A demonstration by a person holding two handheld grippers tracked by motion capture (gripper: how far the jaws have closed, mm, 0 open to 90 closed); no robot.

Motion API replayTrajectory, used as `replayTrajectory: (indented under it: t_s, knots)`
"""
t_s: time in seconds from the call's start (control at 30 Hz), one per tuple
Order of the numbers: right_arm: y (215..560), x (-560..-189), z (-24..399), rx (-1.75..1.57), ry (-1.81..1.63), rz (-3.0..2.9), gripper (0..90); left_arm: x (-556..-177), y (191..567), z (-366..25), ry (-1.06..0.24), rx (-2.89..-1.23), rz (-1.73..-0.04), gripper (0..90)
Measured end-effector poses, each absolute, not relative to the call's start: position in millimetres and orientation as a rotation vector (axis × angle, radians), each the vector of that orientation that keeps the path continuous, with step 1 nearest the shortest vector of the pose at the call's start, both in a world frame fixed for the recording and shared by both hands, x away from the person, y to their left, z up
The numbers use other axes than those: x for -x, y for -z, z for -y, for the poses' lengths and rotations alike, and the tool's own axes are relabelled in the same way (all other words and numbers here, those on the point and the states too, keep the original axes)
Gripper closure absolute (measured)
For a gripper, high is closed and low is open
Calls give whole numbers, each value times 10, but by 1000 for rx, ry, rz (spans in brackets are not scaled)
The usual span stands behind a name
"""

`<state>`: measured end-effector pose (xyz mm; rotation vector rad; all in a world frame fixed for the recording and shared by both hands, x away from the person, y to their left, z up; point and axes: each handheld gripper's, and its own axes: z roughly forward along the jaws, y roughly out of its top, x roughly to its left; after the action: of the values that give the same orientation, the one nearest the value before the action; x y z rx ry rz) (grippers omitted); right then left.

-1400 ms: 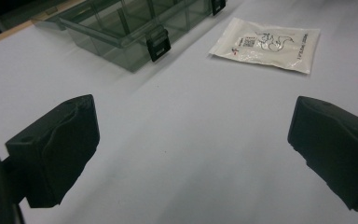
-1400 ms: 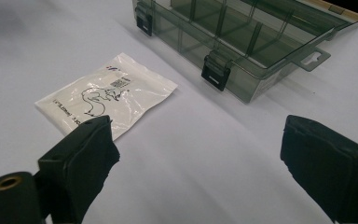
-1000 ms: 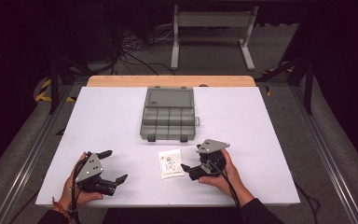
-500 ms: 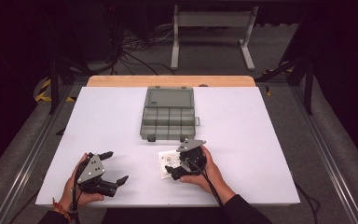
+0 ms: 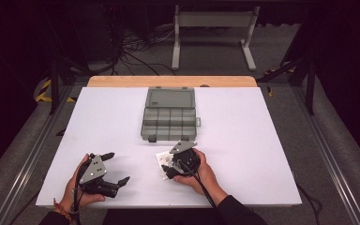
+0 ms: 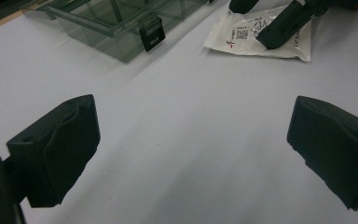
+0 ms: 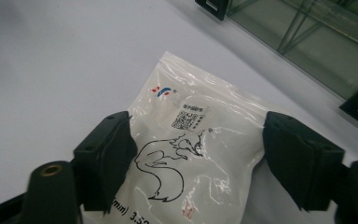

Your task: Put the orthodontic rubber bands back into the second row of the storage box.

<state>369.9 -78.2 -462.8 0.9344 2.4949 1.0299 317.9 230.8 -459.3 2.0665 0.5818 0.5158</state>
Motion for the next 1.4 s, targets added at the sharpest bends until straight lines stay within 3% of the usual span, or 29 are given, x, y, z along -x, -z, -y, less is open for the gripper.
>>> replayTrajectory:
  t_s: [0.1,0.27,0.3,0.5,0.73,1.4]
  knots:
    - [4626,-3693,779,-919,-1034,-2501,322,-3185,4599,-2310,-515,-2071,-580,32]
    - [4611,-3643,756,-842,-1083,-2546,607,-3192,4604,-2308,-509,-2074,-581,32]
    - [4611,-3643,756,-842,-1083,-2546,607,-3192,4604,-2308,-509,-2074,-581,32]
    - [4612,-3613,753,-790,-1132,-2583,805,-3194,4608,-2314,-508,-2072,-582,33]
    - [4565,-3582,792,-738,-1164,-2598,845,-3189,4599,-2329,-511,-2056,-582,36]
    - [4069,-3688,1228,-732,-1311,-2431,854,-3192,4596,-2336,-510,-2052,-564,29]
